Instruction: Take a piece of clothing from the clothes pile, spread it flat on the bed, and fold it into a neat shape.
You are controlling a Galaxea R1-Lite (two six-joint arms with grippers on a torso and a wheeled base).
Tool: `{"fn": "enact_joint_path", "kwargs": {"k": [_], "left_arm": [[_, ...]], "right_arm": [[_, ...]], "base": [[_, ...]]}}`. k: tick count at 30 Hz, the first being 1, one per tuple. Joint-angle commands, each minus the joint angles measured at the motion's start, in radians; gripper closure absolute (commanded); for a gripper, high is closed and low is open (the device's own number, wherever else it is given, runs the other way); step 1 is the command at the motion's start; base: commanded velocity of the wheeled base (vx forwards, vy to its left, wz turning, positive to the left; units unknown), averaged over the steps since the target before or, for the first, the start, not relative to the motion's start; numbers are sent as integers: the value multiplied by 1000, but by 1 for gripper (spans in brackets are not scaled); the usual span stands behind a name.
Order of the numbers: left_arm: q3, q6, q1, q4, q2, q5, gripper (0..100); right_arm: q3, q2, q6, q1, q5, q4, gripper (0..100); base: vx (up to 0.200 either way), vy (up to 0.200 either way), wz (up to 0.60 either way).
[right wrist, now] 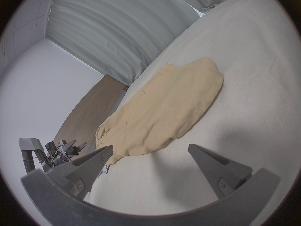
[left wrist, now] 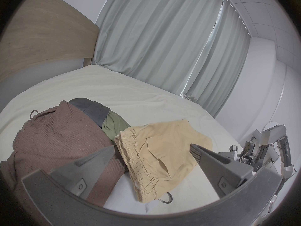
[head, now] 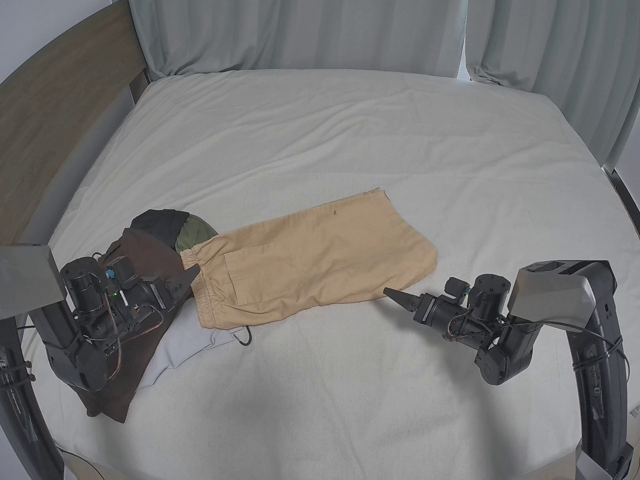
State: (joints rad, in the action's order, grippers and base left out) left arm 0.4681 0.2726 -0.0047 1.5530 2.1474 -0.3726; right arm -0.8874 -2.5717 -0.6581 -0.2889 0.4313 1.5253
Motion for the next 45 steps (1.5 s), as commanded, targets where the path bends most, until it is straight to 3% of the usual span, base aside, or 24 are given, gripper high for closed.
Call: {"fn": "enact_joint_path", "kwargs": {"k": [1,9,14,33,45], "left_arm": [[4,0,0,2,-3,0,0],[4,2,0,2,-3,0,0],[3,2,3,2,-1,0,0],[9,10,11,2,0,-3,0],[4,10,8,1,2,-6,0]], "right_arm": [[-51,-19,2,-13,0,-79,0],[-208,-19,2,-26,-2,-300,0],[-278,-28,2,-33,-3,-349,0],[-455,-90,-8,-98,-118,-399,0],[-449,-104,-9,-102,-123,-399,0]], "base": [[0,0,0],[0,0,0],[0,0,0],[0,0,0],[0,0,0]]}}
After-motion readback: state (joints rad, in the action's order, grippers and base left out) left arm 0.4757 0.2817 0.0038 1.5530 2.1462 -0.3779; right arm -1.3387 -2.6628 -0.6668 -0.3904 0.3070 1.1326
